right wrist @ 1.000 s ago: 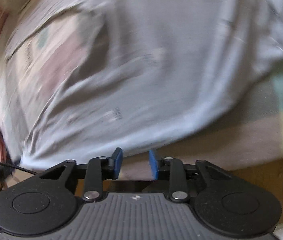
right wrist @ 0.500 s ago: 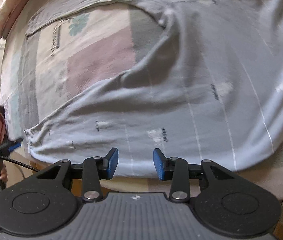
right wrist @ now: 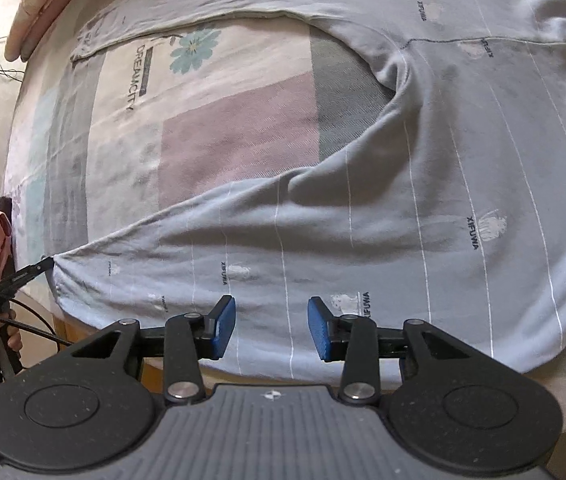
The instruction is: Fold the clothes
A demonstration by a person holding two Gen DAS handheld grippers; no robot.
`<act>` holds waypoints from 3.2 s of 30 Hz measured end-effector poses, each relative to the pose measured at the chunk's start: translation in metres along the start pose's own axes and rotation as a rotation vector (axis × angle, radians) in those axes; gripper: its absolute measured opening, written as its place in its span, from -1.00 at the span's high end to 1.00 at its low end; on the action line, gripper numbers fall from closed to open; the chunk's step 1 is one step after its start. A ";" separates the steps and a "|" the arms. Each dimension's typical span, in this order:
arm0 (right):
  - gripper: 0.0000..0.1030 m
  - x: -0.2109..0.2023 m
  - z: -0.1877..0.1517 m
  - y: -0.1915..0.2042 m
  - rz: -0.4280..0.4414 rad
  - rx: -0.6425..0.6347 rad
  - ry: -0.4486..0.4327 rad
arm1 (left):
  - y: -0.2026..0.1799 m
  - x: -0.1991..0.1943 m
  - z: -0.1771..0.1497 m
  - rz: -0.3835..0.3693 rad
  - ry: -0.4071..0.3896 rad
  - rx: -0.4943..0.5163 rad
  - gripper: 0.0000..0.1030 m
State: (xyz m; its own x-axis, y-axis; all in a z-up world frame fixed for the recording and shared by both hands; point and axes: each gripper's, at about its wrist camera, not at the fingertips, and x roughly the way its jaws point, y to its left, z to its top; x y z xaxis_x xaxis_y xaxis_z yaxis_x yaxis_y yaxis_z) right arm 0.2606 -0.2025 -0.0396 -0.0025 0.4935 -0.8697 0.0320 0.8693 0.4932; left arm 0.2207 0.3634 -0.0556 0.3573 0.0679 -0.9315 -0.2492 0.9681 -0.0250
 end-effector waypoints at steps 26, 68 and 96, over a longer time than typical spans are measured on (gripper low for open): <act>-0.19 -0.022 -0.005 -0.054 -0.206 -0.064 -0.170 | -0.258 0.008 0.053 -0.438 0.050 0.519 0.20; -0.20 -0.075 -0.053 -0.173 -0.241 0.251 -0.462 | -0.405 0.022 0.024 -0.735 0.205 0.702 0.85; 0.76 -0.092 -0.054 -0.221 -0.445 0.427 -0.522 | -0.382 0.008 -0.014 -0.531 0.093 0.995 0.93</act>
State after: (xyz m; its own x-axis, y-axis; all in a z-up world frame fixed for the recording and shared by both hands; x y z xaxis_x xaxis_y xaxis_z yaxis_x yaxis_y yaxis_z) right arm 0.1999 -0.4388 -0.0673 0.3589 -0.0644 -0.9312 0.5175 0.8439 0.1411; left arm 0.3061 -0.0091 -0.0581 0.1256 -0.3872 -0.9134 0.7562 0.6333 -0.1645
